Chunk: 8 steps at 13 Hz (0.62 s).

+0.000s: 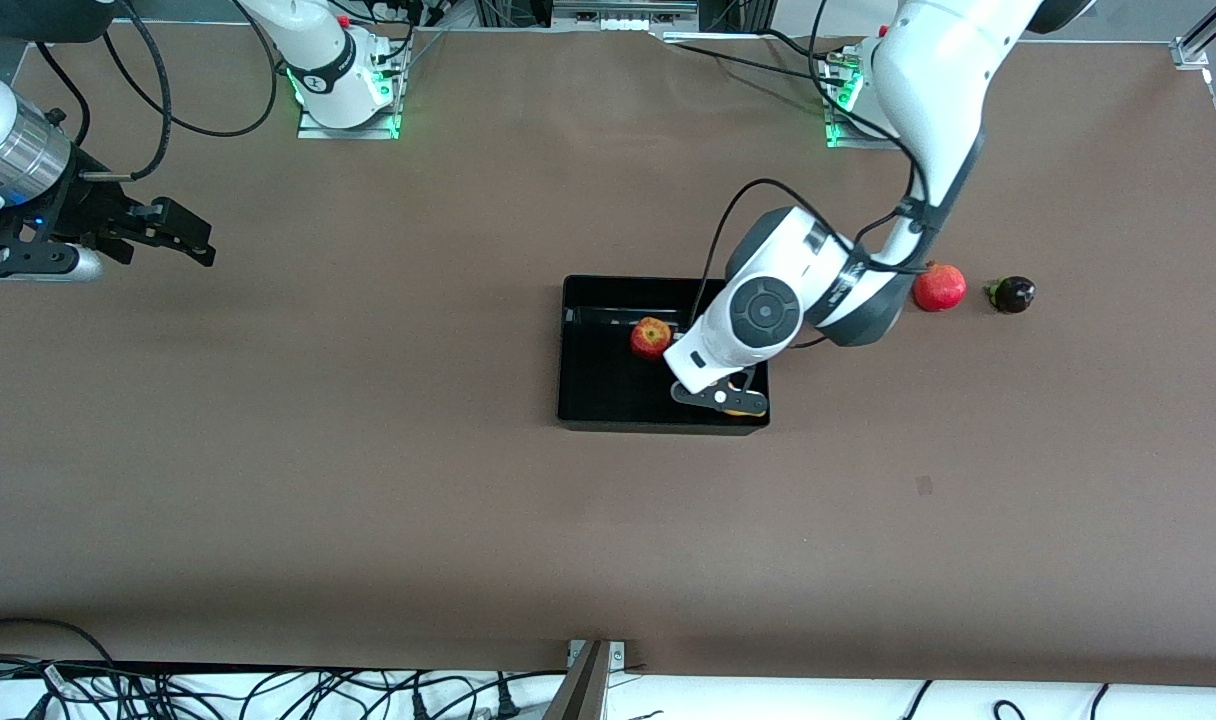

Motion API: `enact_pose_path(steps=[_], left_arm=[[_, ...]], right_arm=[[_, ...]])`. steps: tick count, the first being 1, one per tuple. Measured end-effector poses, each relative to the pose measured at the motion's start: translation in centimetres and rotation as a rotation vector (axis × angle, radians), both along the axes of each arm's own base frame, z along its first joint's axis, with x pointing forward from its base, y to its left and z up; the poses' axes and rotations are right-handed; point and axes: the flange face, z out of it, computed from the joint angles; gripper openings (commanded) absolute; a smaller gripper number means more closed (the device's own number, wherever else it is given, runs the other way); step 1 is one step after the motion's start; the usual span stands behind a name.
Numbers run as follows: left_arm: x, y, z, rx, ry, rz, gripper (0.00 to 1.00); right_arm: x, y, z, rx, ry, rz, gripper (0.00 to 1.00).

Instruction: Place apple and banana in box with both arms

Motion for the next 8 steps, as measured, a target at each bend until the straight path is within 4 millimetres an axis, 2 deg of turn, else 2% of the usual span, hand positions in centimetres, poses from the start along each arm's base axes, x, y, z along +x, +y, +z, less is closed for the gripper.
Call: enact_pose_path(steps=[4, 7, 8], left_arm=[[-1.0, -0.3, -5.2, -0.013, -0.018, -0.002, 0.0], [-1.7, 0.0, -7.7, -0.007, -0.03, -0.006, 0.34], [-1.7, 0.0, -7.8, -0.006, -0.032, 0.008, 0.58]], right_arm=[[0.0, 0.0, 0.0, 0.0, 0.0, 0.0, 1.0], [0.0, 0.0, 0.0, 0.0, 0.0, 0.0, 1.0], [0.0, 0.0, 0.0, 0.0, 0.0, 0.0, 1.0]])
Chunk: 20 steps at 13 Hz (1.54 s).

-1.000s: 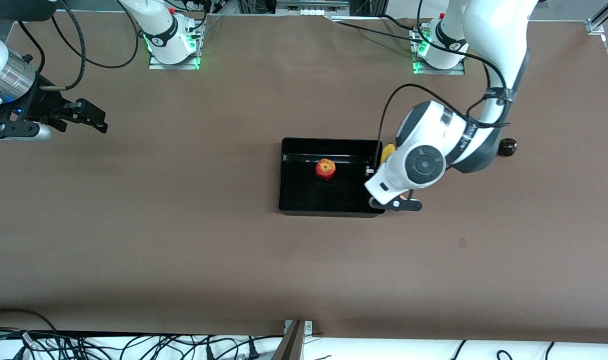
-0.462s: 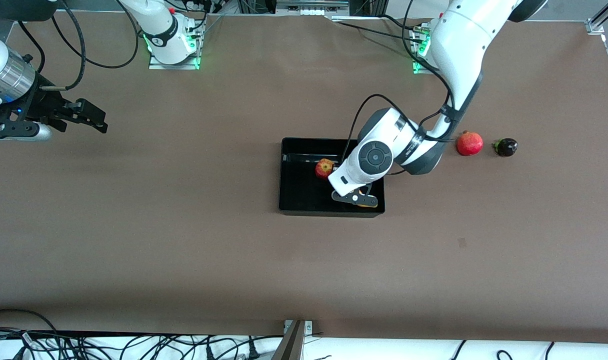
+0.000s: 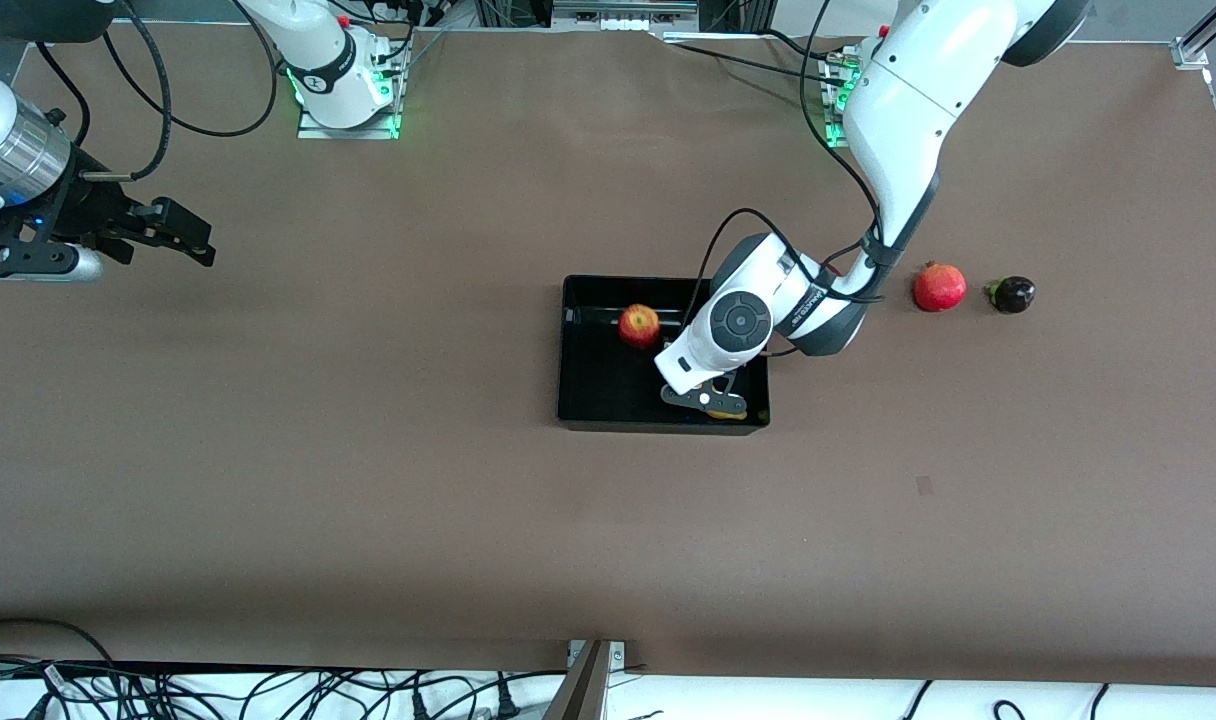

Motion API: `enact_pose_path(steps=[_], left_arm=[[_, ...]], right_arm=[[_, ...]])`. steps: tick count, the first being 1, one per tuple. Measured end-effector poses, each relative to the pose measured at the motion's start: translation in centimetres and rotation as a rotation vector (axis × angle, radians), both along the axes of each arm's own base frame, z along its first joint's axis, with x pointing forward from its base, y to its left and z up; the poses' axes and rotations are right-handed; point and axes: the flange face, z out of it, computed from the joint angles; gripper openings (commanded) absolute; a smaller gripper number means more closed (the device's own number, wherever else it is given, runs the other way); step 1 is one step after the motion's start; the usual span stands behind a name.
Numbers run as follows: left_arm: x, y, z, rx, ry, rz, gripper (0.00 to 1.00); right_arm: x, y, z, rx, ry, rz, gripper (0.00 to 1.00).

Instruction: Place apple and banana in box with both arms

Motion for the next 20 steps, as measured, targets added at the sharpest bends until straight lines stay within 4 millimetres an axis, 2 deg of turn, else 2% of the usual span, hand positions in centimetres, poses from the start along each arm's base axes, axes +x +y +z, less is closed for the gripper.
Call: enact_pose_path(steps=[1, 2, 4, 5, 7, 9, 11, 13, 15, 18, 20], left_arm=[[0.0, 0.0, 0.1, 0.005, 0.001, 0.028, 0.71], [0.0, 0.1, 0.1, 0.015, 0.004, 0.063, 1.0], [0.1, 0.9, 0.6, 0.06, 0.041, 0.106, 1.0], [0.4, 1.3, 1.8, 0.082, 0.054, 0.123, 1.0], [1.7, 3.0, 6.8, 0.129, 0.068, 0.149, 1.0], [3.5, 5.8, 13.3, 0.162, 0.064, 0.192, 1.0], [5.6, 10.2, 20.1, 0.138, 0.064, 0.279, 1.0], [6.9, 15.9, 25.6, 0.113, 0.082, 0.267, 1.0], [7.0, 22.0, 29.2, 0.09, 0.109, 0.13, 1.0], [6.7, 31.6, 33.0, 0.052, 0.086, -0.036, 1.0], [5.9, 36.8, 36.2, 0.033, 0.036, -0.083, 1.0]], right_arm=[[0.0, 0.0, 0.0, 0.0, 0.0, 0.0, 1.0], [0.0, 0.0, 0.0, 0.0, 0.0, 0.0, 1.0], [0.0, 0.0, 0.0, 0.0, 0.0, 0.0, 1.0], [0.0, 0.0, 0.0, 0.0, 0.0, 0.0, 1.0], [0.0, 0.0, 0.0, 0.0, -0.001, 0.0, 1.0], [0.1, 0.0, 0.0, 0.0, -0.003, 0.0, 1.0], [0.1, 0.0, 0.0, 0.0, -0.006, 0.0, 1.0], [0.1, 0.0, 0.1, 0.001, -0.01, 0.0, 1.0], [0.2, 0.0, 0.1, 0.001, -0.012, 0.001, 1.0], [0.2, 0.1, 0.1, 0.001, -0.013, 0.001, 1.0], [0.2, 0.1, 0.1, 0.001, -0.014, 0.001, 1.0]])
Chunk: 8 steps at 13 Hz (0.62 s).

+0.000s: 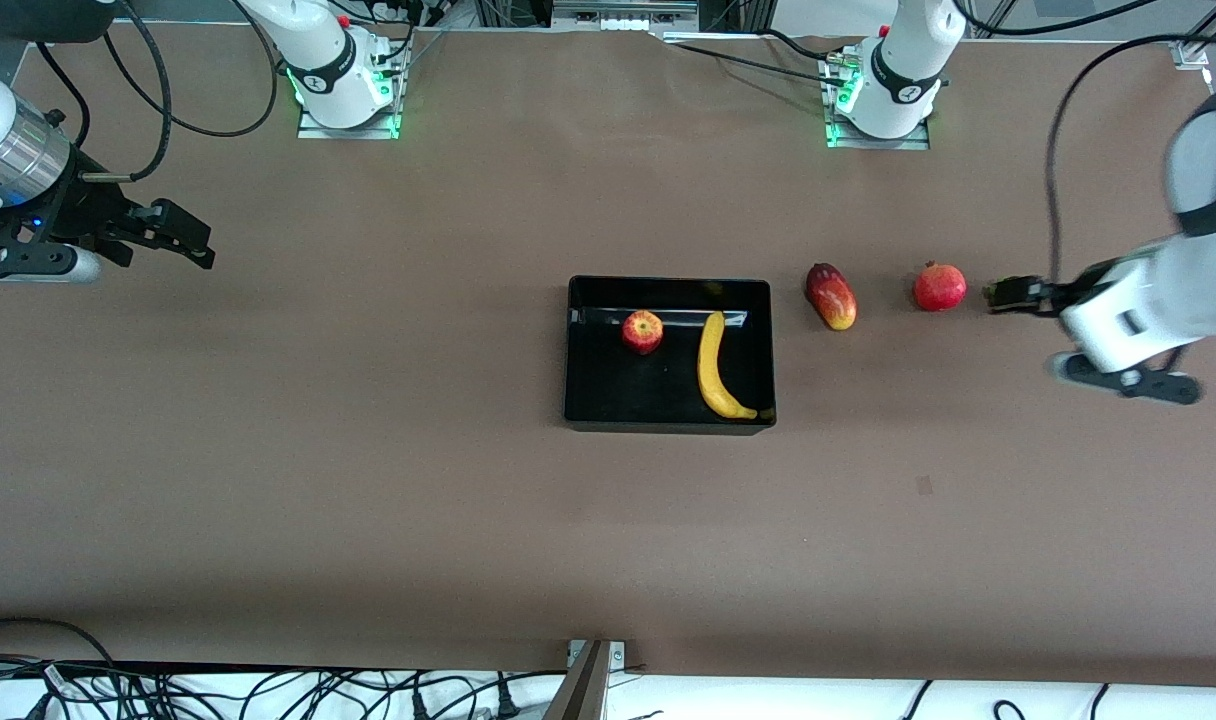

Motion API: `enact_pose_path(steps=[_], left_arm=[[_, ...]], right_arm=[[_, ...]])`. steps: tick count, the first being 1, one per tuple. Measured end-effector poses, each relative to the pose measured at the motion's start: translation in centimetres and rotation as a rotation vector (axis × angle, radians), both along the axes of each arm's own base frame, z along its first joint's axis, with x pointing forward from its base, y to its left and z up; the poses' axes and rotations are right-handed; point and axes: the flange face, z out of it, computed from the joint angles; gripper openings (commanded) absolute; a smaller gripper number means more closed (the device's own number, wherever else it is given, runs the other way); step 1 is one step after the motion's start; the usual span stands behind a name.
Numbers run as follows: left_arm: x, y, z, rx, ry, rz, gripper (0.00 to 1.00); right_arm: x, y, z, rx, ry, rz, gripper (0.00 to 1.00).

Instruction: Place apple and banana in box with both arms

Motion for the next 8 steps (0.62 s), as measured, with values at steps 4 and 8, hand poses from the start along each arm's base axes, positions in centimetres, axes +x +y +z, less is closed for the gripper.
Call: enact_pose_path(steps=[4, 8], left_arm=[[-2.2, 2.9, 6.0, -0.014, -0.204, 0.014, 1.0], [-6.3, 2.9, 7.8, -0.028, -0.244, 0.023, 1.0]], right_arm=[[0.0, 0.0, 0.0, 0.0, -0.001, 0.0, 1.0], [0.0, 0.0, 0.0, 0.0, -0.001, 0.0, 1.0]])
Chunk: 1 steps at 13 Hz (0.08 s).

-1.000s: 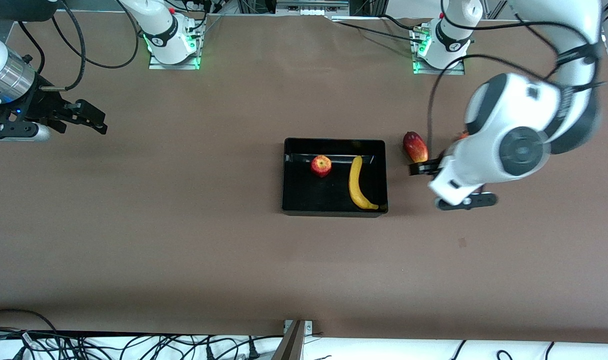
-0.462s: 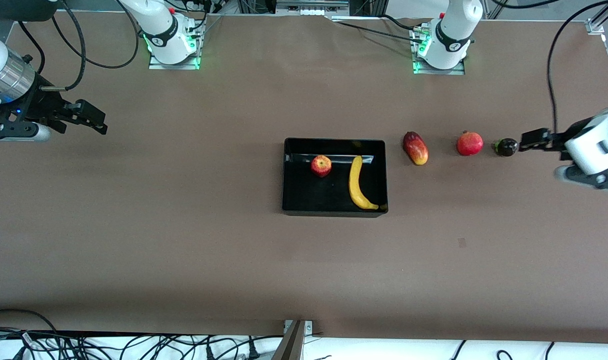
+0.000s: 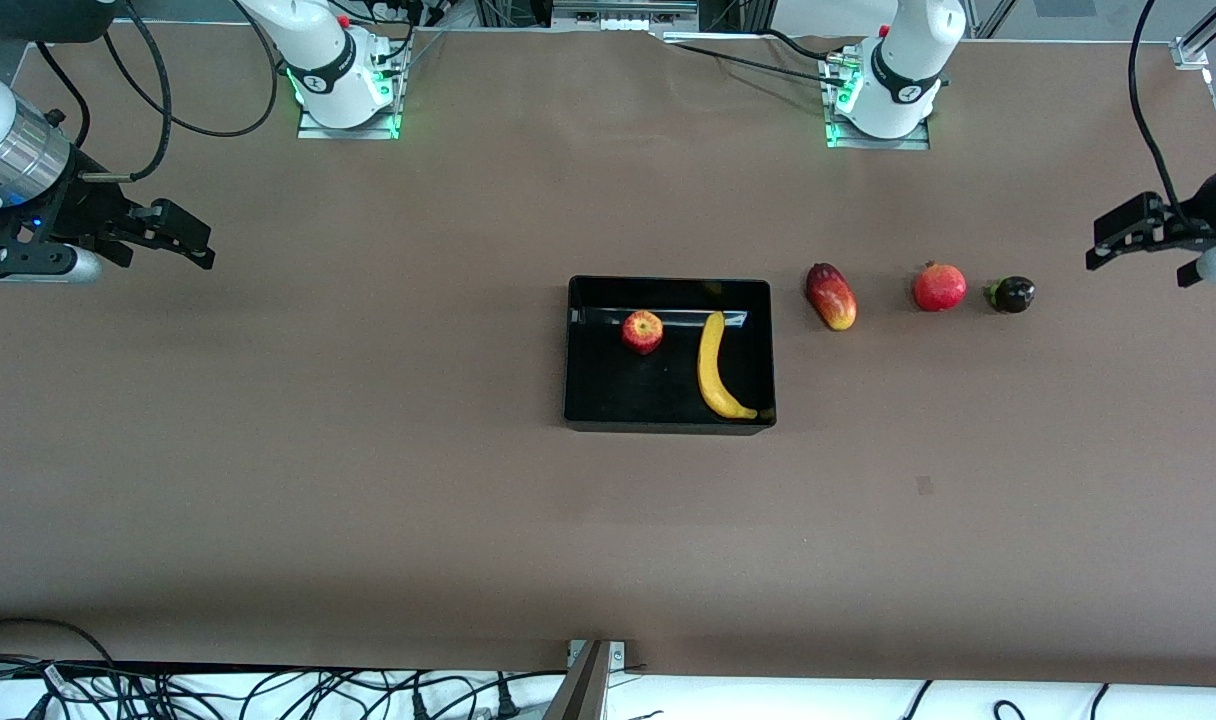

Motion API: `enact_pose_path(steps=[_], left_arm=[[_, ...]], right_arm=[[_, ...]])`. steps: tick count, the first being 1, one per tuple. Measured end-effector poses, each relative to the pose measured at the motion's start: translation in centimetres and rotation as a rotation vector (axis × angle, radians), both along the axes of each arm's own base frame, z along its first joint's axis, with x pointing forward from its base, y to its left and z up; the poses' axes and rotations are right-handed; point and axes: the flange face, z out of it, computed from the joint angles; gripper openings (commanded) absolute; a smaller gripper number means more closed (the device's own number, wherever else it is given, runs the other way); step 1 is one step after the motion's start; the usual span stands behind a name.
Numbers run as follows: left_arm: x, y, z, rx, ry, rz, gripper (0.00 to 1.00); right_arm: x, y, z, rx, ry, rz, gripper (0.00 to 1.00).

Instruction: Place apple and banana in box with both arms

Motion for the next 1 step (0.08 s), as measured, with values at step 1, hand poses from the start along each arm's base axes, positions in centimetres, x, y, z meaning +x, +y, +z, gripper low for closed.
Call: enact_pose_path(steps=[1], left_arm=[[-0.46, -0.36, 0.37, 0.008, -0.004, -0.003, 1.0]], right_arm=[[0.0, 0.0, 0.0, 0.0, 0.0, 0.0, 1.0]])
